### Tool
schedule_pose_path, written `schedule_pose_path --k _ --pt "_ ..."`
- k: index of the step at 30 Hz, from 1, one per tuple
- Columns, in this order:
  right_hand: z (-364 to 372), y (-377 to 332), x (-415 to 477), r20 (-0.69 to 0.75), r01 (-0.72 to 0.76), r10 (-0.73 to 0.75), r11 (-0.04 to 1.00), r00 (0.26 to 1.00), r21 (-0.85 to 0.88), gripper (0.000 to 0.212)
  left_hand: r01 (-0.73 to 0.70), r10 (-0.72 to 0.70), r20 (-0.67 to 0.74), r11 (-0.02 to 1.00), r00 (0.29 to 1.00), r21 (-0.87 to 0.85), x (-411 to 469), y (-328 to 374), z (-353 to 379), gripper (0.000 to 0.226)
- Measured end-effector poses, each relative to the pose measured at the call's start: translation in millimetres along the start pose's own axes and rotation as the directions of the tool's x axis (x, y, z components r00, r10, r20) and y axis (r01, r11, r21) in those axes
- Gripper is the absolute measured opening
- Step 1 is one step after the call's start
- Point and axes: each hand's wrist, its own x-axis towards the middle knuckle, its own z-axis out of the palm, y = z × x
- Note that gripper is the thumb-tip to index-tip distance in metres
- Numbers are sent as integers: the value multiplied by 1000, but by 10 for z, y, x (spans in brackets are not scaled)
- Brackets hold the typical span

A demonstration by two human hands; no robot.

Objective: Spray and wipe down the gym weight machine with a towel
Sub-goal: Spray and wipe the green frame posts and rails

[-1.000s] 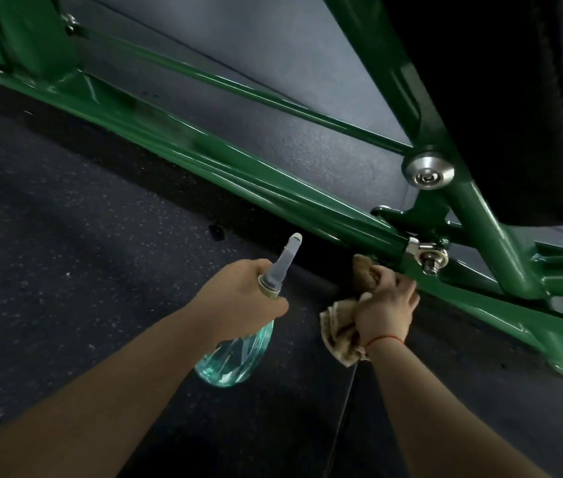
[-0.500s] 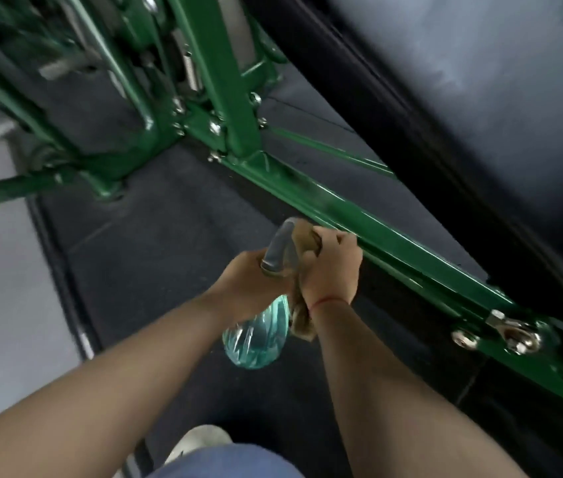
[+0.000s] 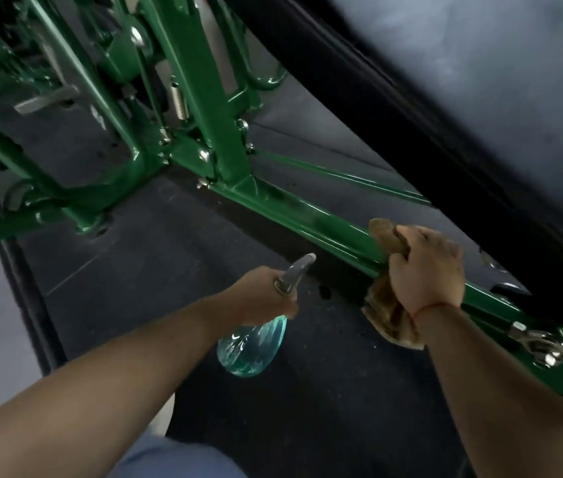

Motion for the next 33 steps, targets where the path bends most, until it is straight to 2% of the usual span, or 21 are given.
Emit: schedule_pose_path --k 3,6,8,10,14,22,24,27,29,31,33 --pt "89 18 27 -11 -50 49 990 999 -133 43 -36 36 3 998 999 48 228 -160 5 6" --pt "311 -70 25 -21 -115 113 953 993 -280 48 -55 54 9 996 998 70 403 -376 -87 9" --pt "498 -192 59 -83 -119 98 941 992 -316 45 -63 63 6 997 998 43 485 -523 -212 8" --pt "698 -336 114 -114 -59 22 943 993 -329 43 -84 84 -15 996 996 -6 535 -654 -357 10" --pt "1093 -678 221 -38 62 -82 926 996 -372 48 -96 97 4 990 995 -101 529 -874 -601 19" --pt "1388 -1064 478 144 137 -67 821 987 -555 76 -79 72 -38 972 997 -223 700 -1083 -1010 14" --pt "1457 -1195 605 169 158 -69 785 983 -599 76 -54 38 -63 960 997 -276 792 -1135 -1119 12" --pt "1651 -1469 760 191 196 -101 785 976 -587 62 -57 34 -78 948 996 -312 813 -1212 -1257 17" --pt "1769 -1668 875 224 208 -100 821 969 -531 55 -62 38 -82 949 996 -309 762 -1258 -1350 18" --pt "1807 -1801 984 270 189 -64 864 961 -466 55 -58 32 -90 955 995 -291 707 -1298 -1436 17" --pt "1752 -1833 1034 341 210 -54 875 938 -436 67 -52 23 -103 955 994 -292 656 -1350 -1463 12"
